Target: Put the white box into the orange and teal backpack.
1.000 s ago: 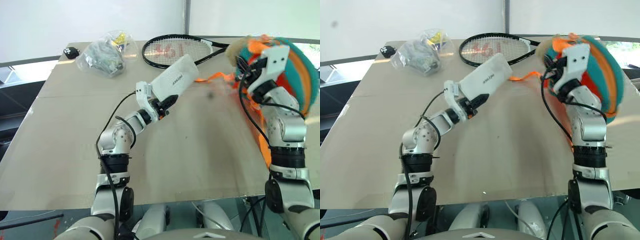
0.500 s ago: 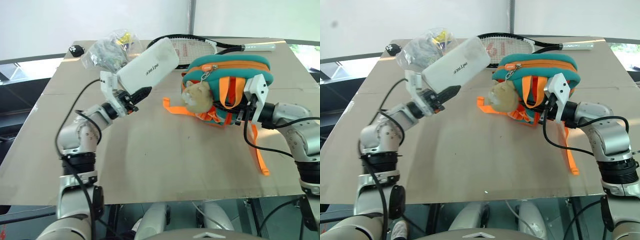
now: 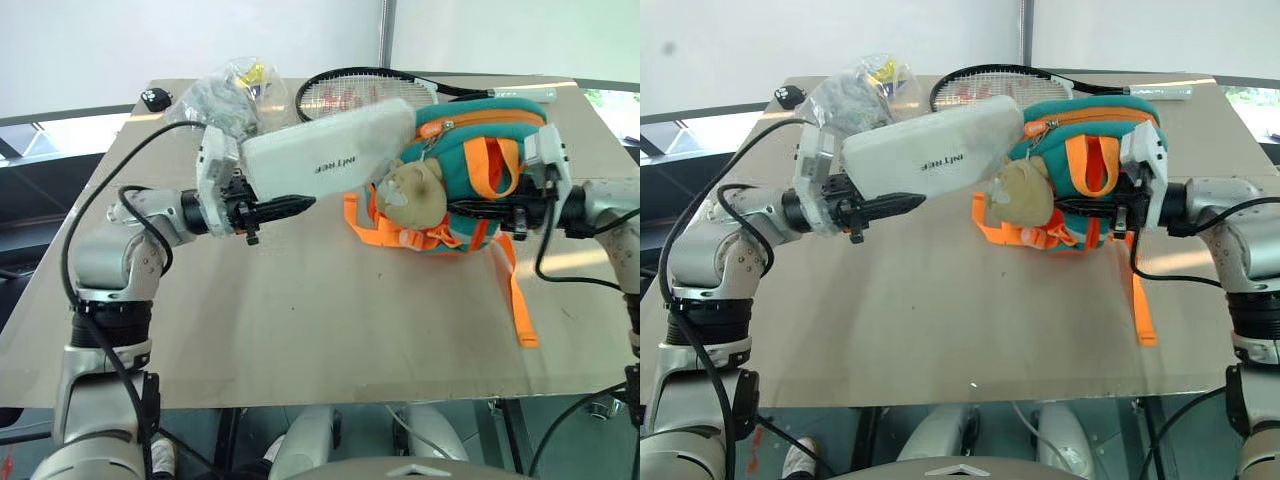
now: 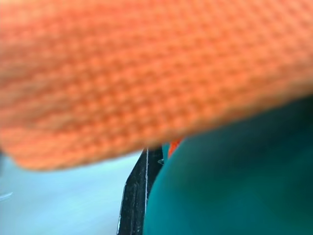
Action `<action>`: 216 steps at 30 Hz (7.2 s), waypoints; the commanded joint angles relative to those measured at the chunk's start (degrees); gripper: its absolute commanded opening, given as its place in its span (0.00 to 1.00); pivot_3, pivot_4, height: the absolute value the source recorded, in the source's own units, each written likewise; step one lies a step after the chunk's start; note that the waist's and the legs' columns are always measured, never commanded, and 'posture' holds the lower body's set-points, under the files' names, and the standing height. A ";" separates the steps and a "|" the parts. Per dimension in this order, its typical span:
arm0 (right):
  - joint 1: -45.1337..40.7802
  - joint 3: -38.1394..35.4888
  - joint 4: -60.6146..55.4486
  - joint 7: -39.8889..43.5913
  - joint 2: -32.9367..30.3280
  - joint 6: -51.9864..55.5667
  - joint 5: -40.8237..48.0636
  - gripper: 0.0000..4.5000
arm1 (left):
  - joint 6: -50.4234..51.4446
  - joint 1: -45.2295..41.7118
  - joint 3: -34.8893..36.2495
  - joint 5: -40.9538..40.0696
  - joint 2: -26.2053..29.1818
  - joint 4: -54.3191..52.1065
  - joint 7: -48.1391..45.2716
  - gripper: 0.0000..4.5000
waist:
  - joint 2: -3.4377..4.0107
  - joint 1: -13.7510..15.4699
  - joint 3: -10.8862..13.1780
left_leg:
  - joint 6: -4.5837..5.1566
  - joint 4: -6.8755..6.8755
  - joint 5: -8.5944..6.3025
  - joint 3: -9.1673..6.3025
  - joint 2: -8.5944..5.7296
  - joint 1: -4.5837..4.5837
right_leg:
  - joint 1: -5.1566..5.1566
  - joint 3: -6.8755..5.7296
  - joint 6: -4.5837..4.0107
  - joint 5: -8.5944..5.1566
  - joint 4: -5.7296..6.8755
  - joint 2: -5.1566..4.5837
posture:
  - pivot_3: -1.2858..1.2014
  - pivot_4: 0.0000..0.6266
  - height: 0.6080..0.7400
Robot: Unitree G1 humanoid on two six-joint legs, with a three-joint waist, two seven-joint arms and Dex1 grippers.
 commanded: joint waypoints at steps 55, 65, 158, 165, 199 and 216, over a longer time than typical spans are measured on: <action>0.05 -2.92 -9.67 -28.68 15.59 1.89 -0.23 0.00 | 50.93 -6.14 13.83 -27.17 -4.20 -10.53 5.44 0.98 | -0.01 -1.65 0.07 | 0.00 0.15 0.00 -0.39 -0.05 0.09 | 0.17 -0.09 0.00 0.00 0.14 0.09 | 0.52 0.24 1.00; -5.20 -4.44 -3.54 -39.22 19.25 -0.29 -7.64 0.00 | 48.16 -8.37 16.44 -34.53 -10.20 -10.59 18.43 0.98 | -0.01 -1.63 0.07 | 0.00 0.17 0.00 -0.26 -0.06 0.10 | 0.18 0.02 0.00 0.00 0.19 0.08 | 0.52 0.24 1.00; -4.25 -4.61 -12.63 -54.47 25.09 8.72 -9.85 0.00 | 20.11 -10.82 4.42 -19.81 -25.54 -0.14 39.71 0.06 | 0.01 -1.04 0.05 | 0.00 0.13 0.01 -0.31 -0.18 -0.01 | 0.14 0.10 0.00 0.00 0.18 0.04 | 0.52 0.24 1.00; -7.83 -8.02 -6.02 -58.28 24.21 5.76 -12.64 0.00 | 22.29 -10.57 12.85 -24.46 -16.06 1.73 33.74 0.06 | 0.01 -1.59 0.05 | 0.00 0.07 0.01 -0.33 -0.16 0.02 | 0.10 0.10 0.00 0.00 0.18 0.05 | 0.52 0.24 1.00; 3.09 -3.83 -14.56 -54.97 11.02 6.01 -11.61 0.36 | -2.98 2.94 2.12 2.33 -19.88 13.34 34.38 0.28 | -0.01 -1.52 0.00 | 0.00 0.06 0.00 -0.22 -0.22 -0.08 | -0.08 0.23 0.00 0.01 0.22 -0.02 | 0.52 0.24 1.00; 43.14 -19.87 -28.52 -33.50 3.37 -3.11 -6.89 1.00 | -2.53 30.05 5.93 -0.22 -6.26 -19.34 23.67 0.98 | 0.04 0.50 0.03 | 0.01 -0.11 0.00 -0.32 -0.12 0.26 | 0.24 0.20 0.00 0.00 -0.25 0.01 | 0.52 0.24 1.00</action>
